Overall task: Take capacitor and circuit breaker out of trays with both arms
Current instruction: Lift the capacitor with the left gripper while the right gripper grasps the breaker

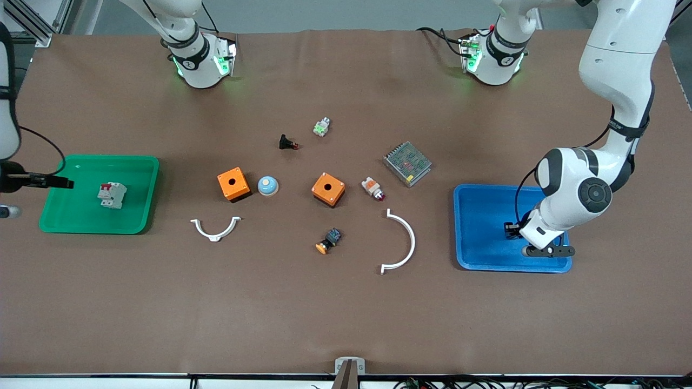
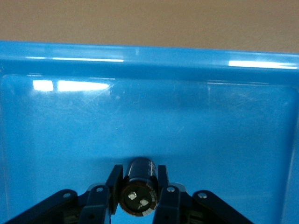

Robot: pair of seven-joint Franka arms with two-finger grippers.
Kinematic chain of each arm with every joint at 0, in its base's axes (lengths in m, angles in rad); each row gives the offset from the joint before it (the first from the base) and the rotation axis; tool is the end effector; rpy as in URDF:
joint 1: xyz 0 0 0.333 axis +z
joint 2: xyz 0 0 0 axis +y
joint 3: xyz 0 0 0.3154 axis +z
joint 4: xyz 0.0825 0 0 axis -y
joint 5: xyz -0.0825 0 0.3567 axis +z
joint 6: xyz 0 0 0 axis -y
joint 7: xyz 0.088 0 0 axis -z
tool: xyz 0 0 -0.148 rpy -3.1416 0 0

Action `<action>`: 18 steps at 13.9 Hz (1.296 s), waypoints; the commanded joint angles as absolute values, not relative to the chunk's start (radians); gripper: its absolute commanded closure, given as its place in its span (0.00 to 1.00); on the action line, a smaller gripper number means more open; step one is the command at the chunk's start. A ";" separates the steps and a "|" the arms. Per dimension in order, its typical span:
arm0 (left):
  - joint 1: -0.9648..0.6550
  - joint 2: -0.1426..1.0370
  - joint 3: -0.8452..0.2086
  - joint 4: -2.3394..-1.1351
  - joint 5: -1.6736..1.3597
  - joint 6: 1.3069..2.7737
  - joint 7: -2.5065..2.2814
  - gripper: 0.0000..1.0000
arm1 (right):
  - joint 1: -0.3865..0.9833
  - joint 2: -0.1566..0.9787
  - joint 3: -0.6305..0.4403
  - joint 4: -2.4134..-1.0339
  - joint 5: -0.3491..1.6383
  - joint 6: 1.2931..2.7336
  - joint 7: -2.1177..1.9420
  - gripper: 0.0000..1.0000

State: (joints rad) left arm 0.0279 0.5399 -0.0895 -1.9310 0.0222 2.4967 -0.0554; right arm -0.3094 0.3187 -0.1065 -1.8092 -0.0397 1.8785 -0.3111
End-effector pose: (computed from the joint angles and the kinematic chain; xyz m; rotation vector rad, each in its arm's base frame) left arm 0.6102 -0.0361 0.1885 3.1075 -0.0162 0.0408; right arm 0.5229 -0.2329 0.3242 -3.0904 0.1343 0.3989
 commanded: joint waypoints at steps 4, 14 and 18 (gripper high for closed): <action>0.002 0.376 -0.158 -1.867 0.035 2.294 -0.084 1.00 | -0.319 0.256 -0.095 -2.081 -0.017 2.191 -0.322 0.00; -0.288 0.553 -0.249 -1.628 0.052 2.253 -0.581 1.00 | -0.333 0.282 -0.095 -2.203 -0.017 2.376 -0.322 0.00; -0.396 0.699 -0.245 -1.507 0.164 2.255 -0.797 1.00 | -0.337 0.316 -0.094 -2.203 -0.017 2.405 -0.322 0.04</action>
State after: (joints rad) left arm -0.3567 0.6119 -0.2548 -1.6065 0.1082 2.2689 -0.7116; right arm -0.3213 0.3170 -0.1049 -2.1844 -0.0329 2.3748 -0.3110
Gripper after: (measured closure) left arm 0.652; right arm 0.000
